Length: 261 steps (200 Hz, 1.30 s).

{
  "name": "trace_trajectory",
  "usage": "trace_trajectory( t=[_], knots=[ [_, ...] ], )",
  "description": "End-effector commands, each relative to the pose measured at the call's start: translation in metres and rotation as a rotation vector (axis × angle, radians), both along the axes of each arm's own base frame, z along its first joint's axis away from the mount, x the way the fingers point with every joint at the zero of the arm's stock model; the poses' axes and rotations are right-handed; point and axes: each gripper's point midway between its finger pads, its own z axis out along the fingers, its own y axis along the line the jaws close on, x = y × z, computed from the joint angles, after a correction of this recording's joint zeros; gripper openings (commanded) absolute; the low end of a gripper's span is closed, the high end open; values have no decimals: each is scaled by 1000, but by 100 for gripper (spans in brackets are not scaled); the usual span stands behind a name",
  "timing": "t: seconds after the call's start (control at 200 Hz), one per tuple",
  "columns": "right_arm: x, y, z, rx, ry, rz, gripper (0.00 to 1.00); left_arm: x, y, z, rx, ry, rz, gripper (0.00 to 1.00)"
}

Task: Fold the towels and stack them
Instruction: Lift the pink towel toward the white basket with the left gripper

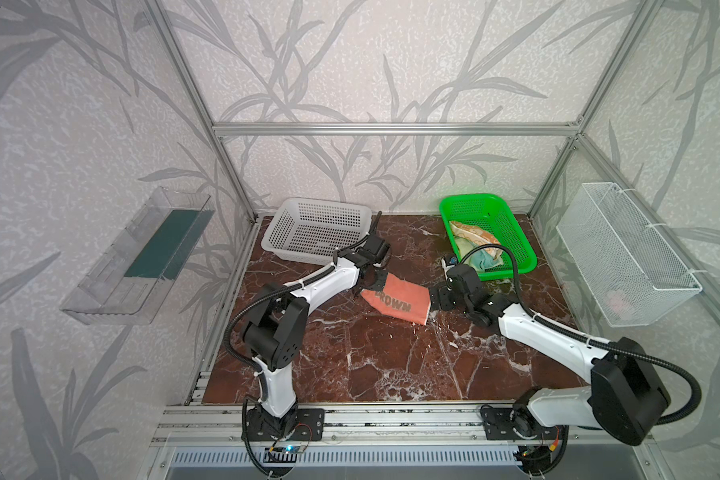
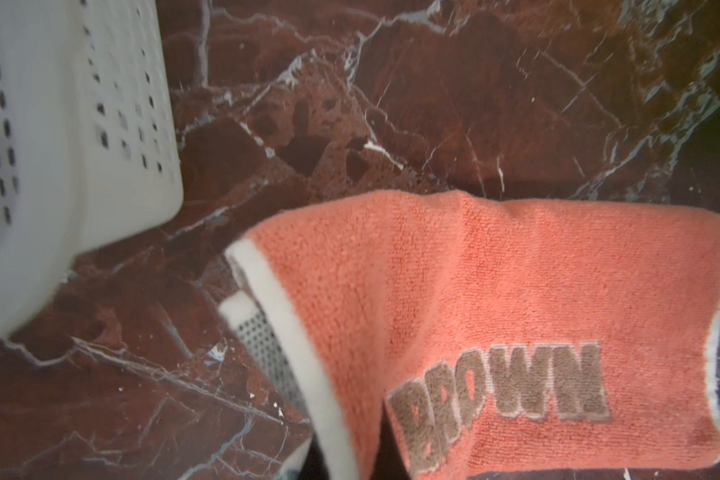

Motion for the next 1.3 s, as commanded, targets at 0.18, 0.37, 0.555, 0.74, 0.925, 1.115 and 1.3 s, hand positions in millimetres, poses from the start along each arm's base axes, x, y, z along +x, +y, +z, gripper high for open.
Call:
trace_trajectory(
  t=[0.18, 0.37, 0.555, 0.74, 0.925, 1.115, 1.3],
  knots=[
    [-2, -6, -11, 12, -21, -2, 99, 31, 14, 40, 151, 15, -47, 0],
    [-1, 1, -20, 14, -4, 28, 99, 57, 16, 64, 157, 11, -66, 0],
    [0, 5, -25, 14, 6, 56, 99, 84, 28, 81, 175, 4, -59, 0],
    [2, 11, -31, 20, 15, 73, 99, 107, 47, 94, 186, -21, -44, 0],
    [4, 19, -33, 37, 27, 102, 99, 127, 64, 116, 149, -90, -50, 0],
    [6, 28, -39, 51, 54, 127, 99, 139, 85, 136, 80, -134, -34, 0],
    [8, 38, -48, 74, 93, 149, 99, 149, 116, 142, 80, -154, 1, 0]
  ],
)
